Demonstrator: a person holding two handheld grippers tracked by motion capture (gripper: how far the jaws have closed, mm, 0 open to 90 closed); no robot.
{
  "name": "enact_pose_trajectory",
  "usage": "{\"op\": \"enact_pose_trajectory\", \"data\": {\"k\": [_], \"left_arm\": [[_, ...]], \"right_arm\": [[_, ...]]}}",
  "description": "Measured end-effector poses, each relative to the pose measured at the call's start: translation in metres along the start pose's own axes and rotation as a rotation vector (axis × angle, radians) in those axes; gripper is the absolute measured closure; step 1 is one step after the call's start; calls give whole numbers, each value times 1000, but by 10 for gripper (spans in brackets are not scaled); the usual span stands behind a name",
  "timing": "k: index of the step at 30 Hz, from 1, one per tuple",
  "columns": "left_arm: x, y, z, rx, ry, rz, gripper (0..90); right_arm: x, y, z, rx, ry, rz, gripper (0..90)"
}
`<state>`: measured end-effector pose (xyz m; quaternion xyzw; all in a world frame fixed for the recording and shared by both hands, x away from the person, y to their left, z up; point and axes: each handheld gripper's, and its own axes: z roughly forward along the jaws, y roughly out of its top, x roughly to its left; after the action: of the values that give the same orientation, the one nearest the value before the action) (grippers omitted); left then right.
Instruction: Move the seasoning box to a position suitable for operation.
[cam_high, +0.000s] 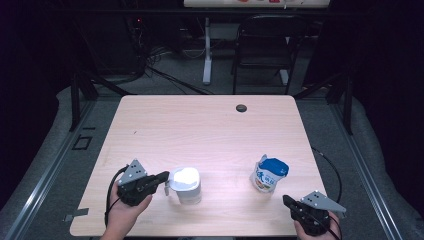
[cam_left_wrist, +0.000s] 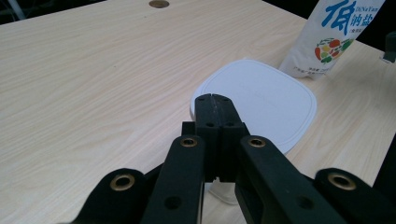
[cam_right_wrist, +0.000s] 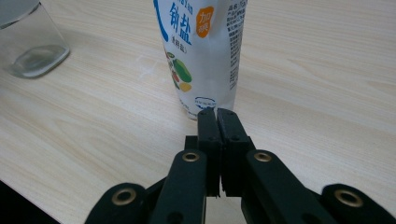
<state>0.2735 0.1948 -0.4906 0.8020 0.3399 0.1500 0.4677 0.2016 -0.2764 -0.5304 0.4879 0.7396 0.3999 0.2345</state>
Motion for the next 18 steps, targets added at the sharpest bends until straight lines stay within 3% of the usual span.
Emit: {"op": "enact_pose_trajectory", "data": {"k": [5,18], "left_arm": [[-5,1,6,20,-2,27,900],[-9,4,7,39,6,42,900]], "right_arm": [[1,0,0,-3,1,0,893],[4,0,0,-2,9,-8,892]]}}
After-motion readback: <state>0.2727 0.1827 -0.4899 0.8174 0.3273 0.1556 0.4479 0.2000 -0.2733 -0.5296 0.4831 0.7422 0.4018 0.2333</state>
